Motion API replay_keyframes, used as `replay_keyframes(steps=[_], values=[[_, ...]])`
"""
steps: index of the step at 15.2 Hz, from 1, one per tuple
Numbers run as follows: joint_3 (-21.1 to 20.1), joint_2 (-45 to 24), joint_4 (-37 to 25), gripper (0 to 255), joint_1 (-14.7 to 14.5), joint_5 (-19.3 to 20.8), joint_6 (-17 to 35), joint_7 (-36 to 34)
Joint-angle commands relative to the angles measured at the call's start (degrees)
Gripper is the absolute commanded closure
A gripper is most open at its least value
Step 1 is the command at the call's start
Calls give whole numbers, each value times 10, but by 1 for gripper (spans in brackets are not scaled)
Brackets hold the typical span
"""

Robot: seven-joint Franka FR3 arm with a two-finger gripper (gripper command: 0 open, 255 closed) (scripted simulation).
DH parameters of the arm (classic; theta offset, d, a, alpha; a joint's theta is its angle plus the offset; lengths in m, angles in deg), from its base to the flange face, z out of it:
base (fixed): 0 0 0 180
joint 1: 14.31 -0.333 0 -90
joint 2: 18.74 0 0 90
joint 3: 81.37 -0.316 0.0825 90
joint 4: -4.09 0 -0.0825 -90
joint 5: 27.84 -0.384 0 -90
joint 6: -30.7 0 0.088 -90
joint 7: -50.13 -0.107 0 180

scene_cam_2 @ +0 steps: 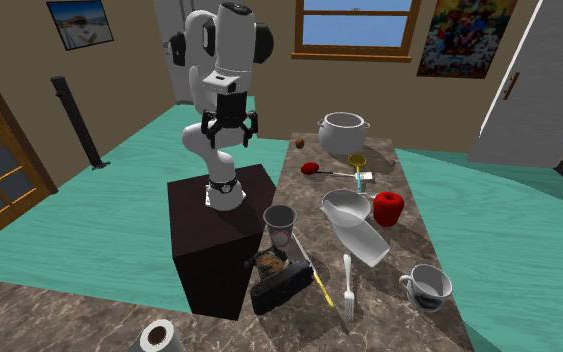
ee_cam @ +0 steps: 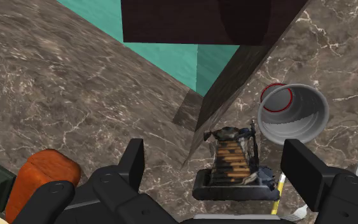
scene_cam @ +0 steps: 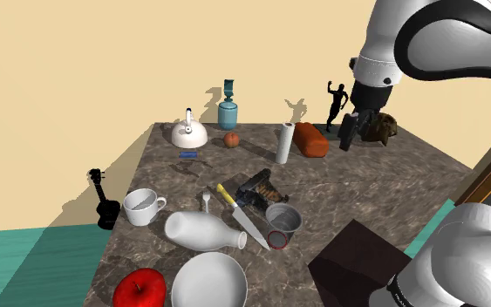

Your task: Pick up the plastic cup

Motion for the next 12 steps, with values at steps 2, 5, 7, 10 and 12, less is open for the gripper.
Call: replay_keyframes(steps=[2, 5, 7, 10, 12], values=[[-8, -4, 12, 0, -3, -5, 15, -10], [-31, -21, 46, 0, -11, -21, 61, -41], [-47, -37, 65, 0, -16, -30, 93, -61], [-72, -68, 88, 0, -23, -43, 143, -92], [-89, -94, 99, 0, -27, -50, 177, -113]])
